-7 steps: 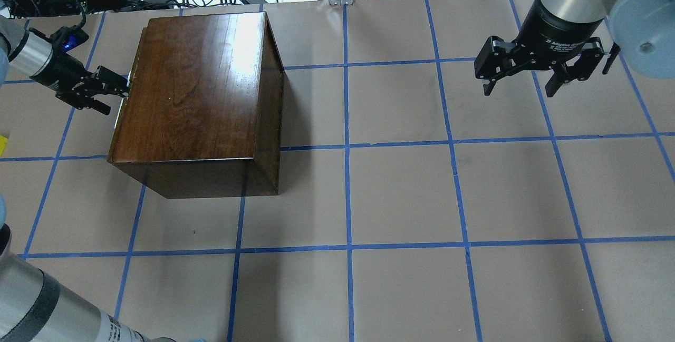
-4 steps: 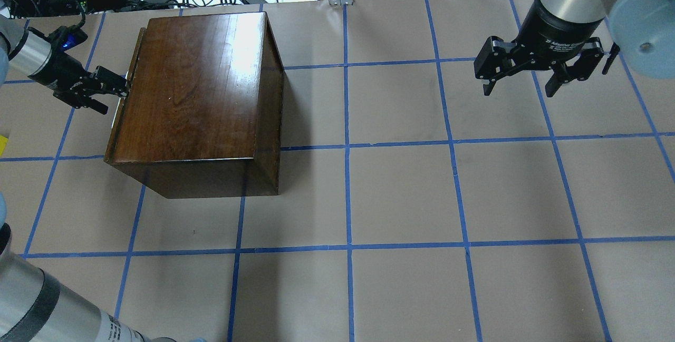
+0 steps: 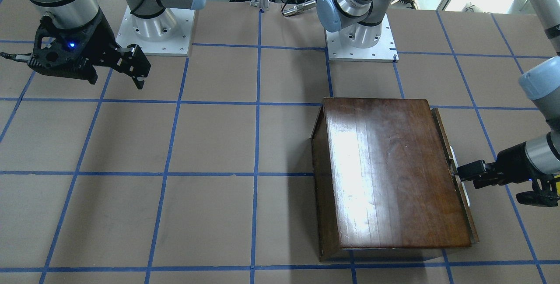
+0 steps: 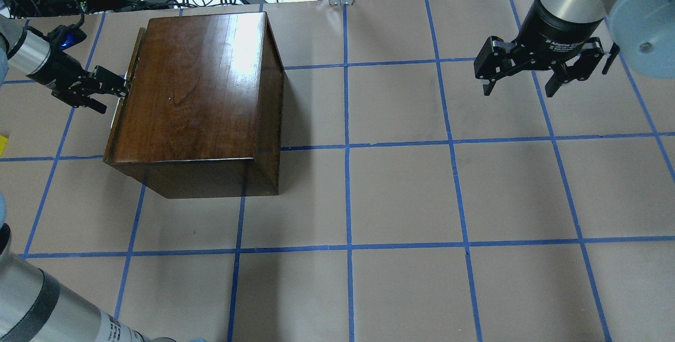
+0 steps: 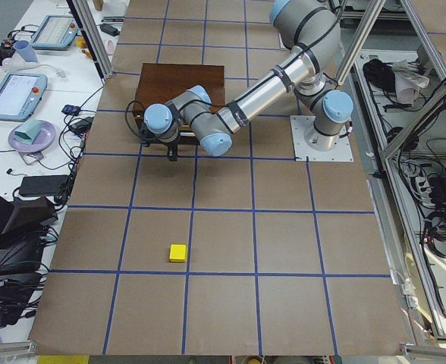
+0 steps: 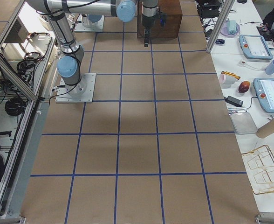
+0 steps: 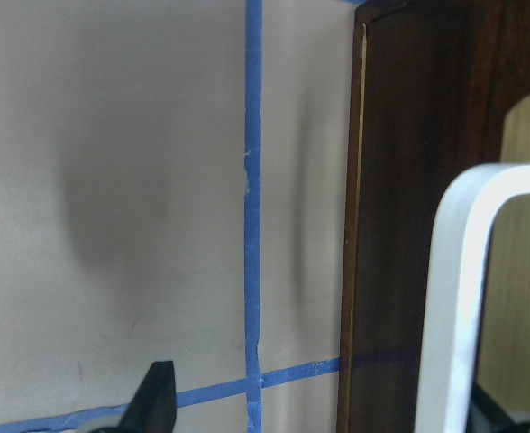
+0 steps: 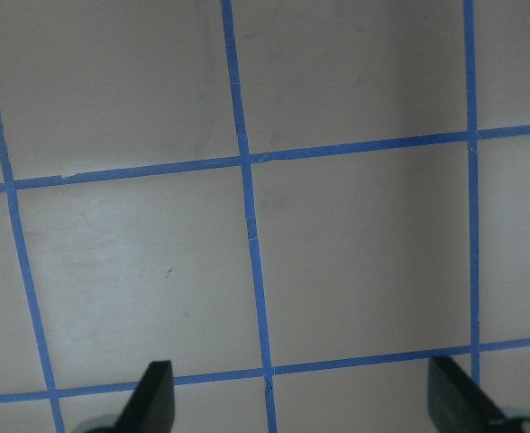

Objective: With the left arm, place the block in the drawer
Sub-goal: 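Lower the left gripper and hook the white drawer handle, then pull the drawer outward from the cabinet with the left gripper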

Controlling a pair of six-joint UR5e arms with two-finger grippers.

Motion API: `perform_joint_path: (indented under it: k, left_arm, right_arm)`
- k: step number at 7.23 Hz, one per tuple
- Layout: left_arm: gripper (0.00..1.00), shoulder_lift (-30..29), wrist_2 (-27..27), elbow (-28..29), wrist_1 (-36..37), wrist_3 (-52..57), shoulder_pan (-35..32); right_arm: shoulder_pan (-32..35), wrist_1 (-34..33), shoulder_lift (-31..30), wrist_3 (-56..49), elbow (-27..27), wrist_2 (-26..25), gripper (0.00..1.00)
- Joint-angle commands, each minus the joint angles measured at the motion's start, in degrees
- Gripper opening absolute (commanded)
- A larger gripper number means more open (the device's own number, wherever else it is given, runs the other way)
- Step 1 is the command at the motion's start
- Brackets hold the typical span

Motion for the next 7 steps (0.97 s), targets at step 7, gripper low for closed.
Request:
perform_joint_path:
  k: [7]
  left_arm:
    - [1.00, 0.09, 0.40, 0.29, -0.16, 5.20, 0.00]
  right_arm:
    - [0.00, 0.00, 0.00, 0.00, 0.00, 0.00, 1.00]
